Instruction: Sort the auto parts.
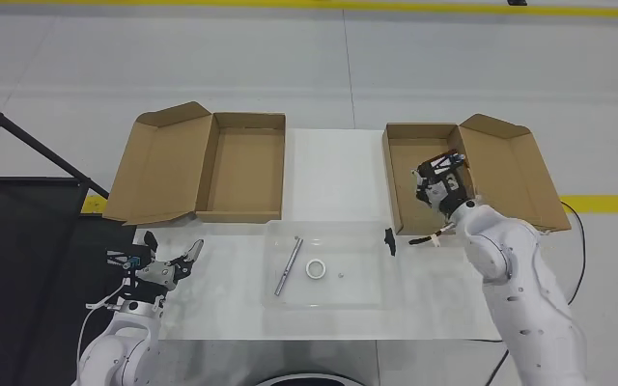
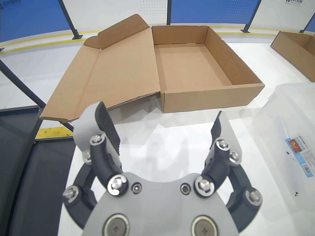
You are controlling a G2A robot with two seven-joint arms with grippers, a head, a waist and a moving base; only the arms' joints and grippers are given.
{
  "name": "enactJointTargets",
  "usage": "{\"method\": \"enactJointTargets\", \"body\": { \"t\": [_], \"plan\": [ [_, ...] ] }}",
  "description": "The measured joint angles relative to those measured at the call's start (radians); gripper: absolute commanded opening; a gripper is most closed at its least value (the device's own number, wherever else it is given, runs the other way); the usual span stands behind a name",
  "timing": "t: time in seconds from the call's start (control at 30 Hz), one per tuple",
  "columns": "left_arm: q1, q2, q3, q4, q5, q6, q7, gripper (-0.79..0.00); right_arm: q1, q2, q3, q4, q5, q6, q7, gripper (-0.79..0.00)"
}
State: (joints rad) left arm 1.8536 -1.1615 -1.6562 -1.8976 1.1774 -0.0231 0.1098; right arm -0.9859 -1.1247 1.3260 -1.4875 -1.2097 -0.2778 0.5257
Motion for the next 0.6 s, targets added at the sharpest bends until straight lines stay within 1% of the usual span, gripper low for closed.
{"method": "enactJointTargets", "body": {
  "t": [0.1,0.23,0.3,0.43,0.47,0.53,0.6],
  "plan": [
    [0.000,0.000,0.000,0.000,0.000,0.000,0.000,0.000,0.102,-0.011,-0.059,0.160,-0.061,0.014,0.069,-0.785],
    [0.000,0.000,0.000,0.000,0.000,0.000,0.000,0.000,0.212,-0.027,-0.124,0.339,-0.097,0.010,0.123,-0.785],
    [0.000,0.000,0.000,0.000,0.000,0.000,0.000,0.000,0.255,-0.035,-0.150,0.404,-0.103,0.002,0.139,-0.785],
    [0.000,0.000,0.000,0.000,0.000,0.000,0.000,0.000,0.304,-0.046,-0.179,0.470,-0.100,-0.014,0.158,-0.785],
    [0.000,0.000,0.000,0.000,0.000,0.000,0.000,0.000,0.313,-0.048,-0.183,0.482,-0.097,-0.018,0.160,-0.773],
    [0.000,0.000,0.000,0.000,0.000,0.000,0.000,0.000,0.322,-0.051,-0.186,0.497,-0.087,-0.025,0.161,-0.588],
    [0.000,0.000,0.000,0.000,0.000,0.000,0.000,0.000,0.330,-0.052,-0.187,0.510,-0.080,-0.032,0.169,-0.545]
  ]
}}
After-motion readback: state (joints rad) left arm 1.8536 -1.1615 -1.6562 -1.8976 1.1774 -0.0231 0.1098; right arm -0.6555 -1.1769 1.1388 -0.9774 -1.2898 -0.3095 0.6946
